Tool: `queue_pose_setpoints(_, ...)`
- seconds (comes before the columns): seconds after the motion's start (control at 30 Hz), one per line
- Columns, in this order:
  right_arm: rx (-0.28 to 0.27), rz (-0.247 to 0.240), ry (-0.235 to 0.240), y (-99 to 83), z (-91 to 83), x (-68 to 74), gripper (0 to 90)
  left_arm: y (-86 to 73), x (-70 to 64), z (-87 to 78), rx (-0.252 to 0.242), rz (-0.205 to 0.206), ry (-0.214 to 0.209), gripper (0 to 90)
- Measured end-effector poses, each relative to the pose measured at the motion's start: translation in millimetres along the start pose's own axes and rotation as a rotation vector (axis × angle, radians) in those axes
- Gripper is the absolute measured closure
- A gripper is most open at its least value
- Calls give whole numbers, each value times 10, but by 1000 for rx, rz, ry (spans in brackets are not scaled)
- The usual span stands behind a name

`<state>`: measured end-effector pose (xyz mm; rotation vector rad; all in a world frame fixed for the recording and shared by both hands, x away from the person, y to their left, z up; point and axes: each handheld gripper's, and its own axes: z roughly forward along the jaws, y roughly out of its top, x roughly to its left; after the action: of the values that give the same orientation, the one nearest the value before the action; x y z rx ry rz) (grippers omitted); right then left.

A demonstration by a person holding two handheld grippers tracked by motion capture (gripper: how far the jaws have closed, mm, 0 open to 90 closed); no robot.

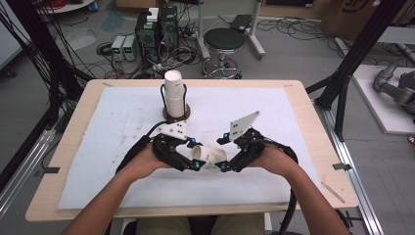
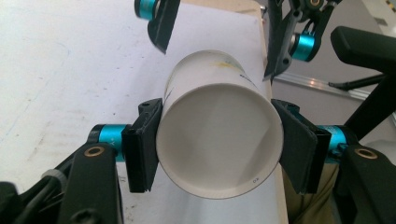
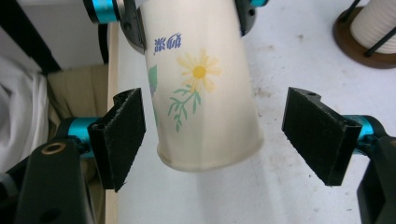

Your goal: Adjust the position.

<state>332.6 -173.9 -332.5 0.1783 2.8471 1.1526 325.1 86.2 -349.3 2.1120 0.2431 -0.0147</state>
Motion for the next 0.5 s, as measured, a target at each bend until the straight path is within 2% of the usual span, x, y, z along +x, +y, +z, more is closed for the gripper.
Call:
queue_pose_setpoints(0.13,-78,34,-15,-62,-82,-3,215,-35,-1,-22,-34,-12,8,375)
queue_pose_setpoints(0.23,-131,41,-38,-114,-128,1,213,-52,-7,-31,-58,-17,13,375)
queue_pose_setpoints(0.5,-236,73,-66,-273,-167,45,202,-102,-9,-67,-120,-23,23,375)
